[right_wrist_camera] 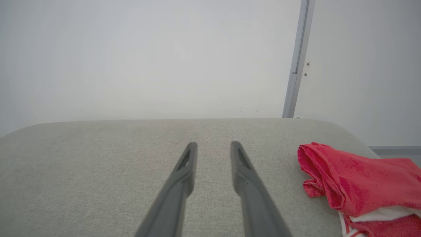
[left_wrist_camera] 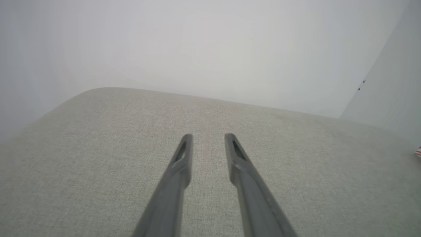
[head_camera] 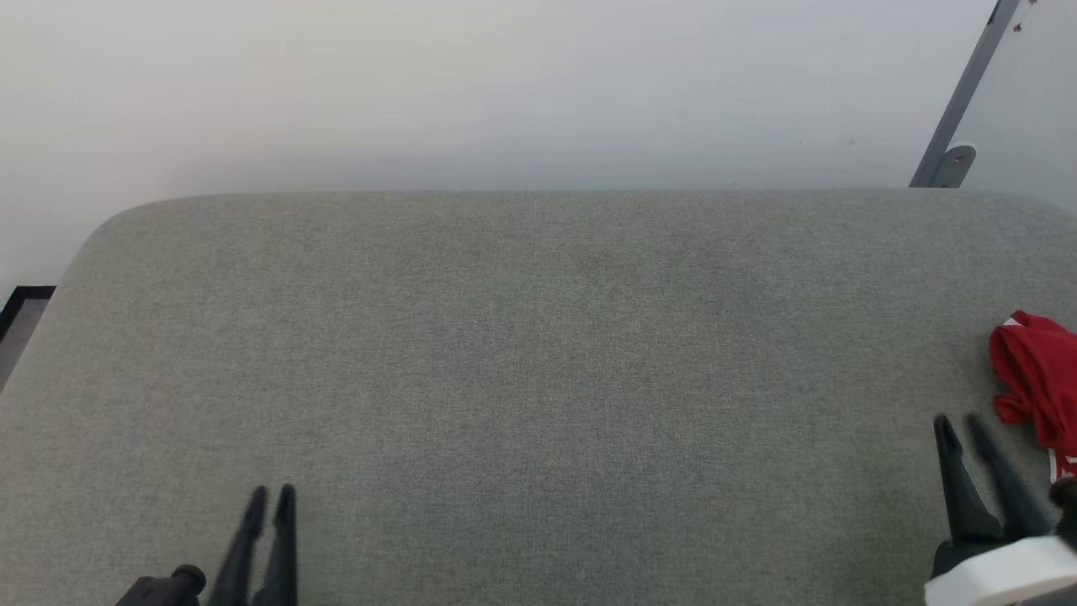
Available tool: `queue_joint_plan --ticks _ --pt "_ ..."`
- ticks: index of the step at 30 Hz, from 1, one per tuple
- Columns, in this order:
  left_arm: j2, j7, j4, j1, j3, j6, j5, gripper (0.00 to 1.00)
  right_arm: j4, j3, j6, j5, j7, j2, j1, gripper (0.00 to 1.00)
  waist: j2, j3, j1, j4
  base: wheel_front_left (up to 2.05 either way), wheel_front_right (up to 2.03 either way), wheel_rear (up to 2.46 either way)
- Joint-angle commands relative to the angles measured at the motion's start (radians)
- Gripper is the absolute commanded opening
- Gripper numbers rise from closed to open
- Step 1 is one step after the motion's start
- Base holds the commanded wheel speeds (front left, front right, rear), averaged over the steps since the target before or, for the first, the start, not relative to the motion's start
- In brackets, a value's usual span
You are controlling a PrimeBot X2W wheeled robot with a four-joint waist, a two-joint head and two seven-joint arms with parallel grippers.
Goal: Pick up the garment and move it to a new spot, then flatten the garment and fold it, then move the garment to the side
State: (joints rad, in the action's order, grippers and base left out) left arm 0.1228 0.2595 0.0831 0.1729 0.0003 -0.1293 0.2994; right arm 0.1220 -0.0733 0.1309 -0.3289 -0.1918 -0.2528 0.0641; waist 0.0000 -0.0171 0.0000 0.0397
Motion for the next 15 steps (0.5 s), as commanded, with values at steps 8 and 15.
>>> queue_joint_plan --ticks 8,15 --pt "-0.006 -0.027 0.023 -0.022 0.002 0.001 0.121 0.00 0.027 -0.002 0.000 -0.112 0.030 0.026 -0.009 0.00 0.0000 0.001 0.0000 -0.002 0.00 0.00 0.00" --pt "-0.008 -0.056 0.040 -0.050 0.006 0.001 0.244 0.00 0.035 -0.005 0.000 -0.227 0.057 0.043 -0.025 0.00 0.0000 0.002 0.0000 -0.004 0.00 0.00 0.00"
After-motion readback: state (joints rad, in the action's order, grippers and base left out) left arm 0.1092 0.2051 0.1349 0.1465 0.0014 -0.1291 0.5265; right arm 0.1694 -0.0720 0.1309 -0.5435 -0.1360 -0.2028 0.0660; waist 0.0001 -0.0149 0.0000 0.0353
